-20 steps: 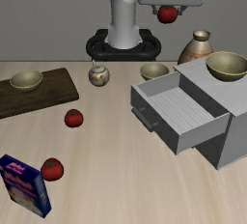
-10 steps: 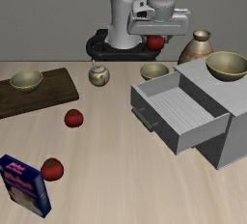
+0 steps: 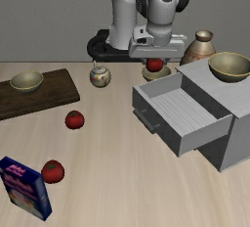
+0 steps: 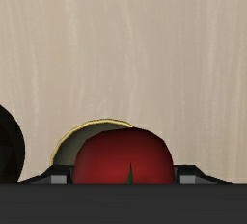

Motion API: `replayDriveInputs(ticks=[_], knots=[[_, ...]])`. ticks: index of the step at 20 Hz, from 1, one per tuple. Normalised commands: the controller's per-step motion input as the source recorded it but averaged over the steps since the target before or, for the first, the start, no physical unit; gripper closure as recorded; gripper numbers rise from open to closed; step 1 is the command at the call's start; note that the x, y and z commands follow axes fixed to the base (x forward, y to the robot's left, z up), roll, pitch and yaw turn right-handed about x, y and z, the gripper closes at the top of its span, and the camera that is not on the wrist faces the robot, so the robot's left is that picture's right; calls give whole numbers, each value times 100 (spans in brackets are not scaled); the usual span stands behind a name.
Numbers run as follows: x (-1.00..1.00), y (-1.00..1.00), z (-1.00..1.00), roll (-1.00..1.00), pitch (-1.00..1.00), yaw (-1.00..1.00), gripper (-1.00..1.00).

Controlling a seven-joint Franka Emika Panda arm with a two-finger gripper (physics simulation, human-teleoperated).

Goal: Pick the tomato in the top layer of the drawer and place it on the bowl between the vase and the teapot

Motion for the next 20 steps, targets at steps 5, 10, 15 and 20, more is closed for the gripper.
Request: replayDriveInputs(ticks=[5,10,15,20], knots=[[-80,20,0,0,0,0,100],[20,20,0,0,0,0,-100],[0,0,0,0,0,0,-100],[0,0,0,0,0,0,-100]])
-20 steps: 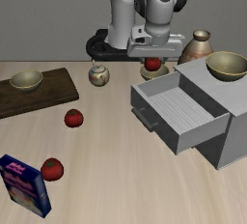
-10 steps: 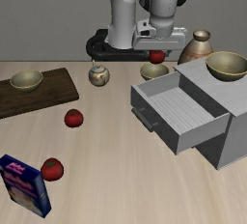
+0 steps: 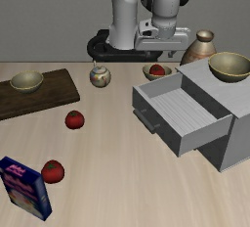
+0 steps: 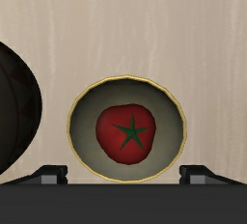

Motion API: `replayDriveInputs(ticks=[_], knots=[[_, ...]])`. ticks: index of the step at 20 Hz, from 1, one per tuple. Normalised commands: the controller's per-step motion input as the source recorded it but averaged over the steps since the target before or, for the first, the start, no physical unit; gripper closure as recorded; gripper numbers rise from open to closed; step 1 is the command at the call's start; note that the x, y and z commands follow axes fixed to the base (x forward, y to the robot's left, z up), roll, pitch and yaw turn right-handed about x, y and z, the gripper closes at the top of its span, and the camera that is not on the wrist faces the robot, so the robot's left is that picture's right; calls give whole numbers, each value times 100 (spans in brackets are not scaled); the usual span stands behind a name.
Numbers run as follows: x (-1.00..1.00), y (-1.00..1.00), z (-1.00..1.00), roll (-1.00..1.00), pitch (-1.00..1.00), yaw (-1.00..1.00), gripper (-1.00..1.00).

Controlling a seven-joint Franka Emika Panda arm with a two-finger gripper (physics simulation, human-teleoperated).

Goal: Pick the tomato in the top layer of the drawer and place it on the bowl between the vase and the teapot

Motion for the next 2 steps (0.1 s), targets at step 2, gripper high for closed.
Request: replayDriveInputs(ticks=[2], knots=[[0,0,0,0,0,0,-100]])
